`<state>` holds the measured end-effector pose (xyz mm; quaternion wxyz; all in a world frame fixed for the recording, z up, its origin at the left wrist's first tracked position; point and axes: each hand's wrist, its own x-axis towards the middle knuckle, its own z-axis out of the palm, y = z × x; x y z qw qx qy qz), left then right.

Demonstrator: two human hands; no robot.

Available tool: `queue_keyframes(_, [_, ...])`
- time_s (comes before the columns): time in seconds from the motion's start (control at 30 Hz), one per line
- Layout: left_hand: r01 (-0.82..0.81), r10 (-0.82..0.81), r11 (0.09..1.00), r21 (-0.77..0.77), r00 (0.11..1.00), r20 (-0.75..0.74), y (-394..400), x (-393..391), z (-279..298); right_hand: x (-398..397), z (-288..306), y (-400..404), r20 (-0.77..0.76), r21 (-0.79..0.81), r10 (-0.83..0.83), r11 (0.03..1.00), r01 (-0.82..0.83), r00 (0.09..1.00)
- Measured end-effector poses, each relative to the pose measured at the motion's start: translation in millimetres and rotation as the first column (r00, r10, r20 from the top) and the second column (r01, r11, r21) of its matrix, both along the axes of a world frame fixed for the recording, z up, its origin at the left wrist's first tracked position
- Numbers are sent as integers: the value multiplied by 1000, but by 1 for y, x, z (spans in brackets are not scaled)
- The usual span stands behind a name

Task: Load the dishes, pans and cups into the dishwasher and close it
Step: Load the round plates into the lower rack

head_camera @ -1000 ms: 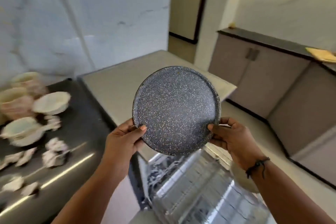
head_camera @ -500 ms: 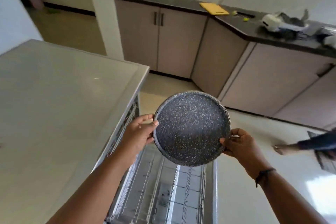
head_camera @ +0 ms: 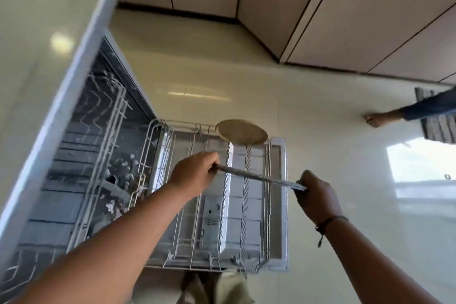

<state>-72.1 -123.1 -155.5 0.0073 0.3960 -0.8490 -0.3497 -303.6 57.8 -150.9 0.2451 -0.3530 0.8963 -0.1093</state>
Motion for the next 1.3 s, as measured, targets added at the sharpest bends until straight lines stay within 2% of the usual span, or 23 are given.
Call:
queue_keyframes(0.07, [32, -33, 999, 13, 997, 70, 6, 4, -39, -3, -41, 1, 36, 115, 110, 987, -113, 993])
queue_keyframes(0.17, [-1, -3, 999, 36, 994, 109, 9, 10, -71, -6, -78, -10, 47, 135, 203, 969, -207, 978])
queue_keyframes(0.27, [-143, 141, 989, 26, 987, 77, -3, -11, -109, -28, -121, -35, 32, 123, 244, 962, -246, 969])
queue_keyframes(0.47, [-408, 409, 912, 53, 912, -27, -55, -68, -142, -73, -152, -96, -66, 64, 240, 970, -236, 969])
queue_keyframes(0.67, [-396, 396, 917, -44, 918, -8, -97, -103, -167, -97, -179, -132, -67, 48, 183, 982, -180, 981])
queue_keyframes(0.8, [-427, 426, 904, 9, 904, 21, -106, -106, -184, -98, -198, -137, -48, 84, 167, 983, -163, 985])
queue_keyframes(1.1, [-388, 384, 921, 1, 912, 146, -105, -103, -205, -91, -225, -141, -14, 133, 164, 978, -161, 986])
queue_keyframes(1.3, [-436, 429, 897, 68, 898, 98, -98, -111, -212, -91, -231, -147, 39, 58, 90, 994, -93, 995])
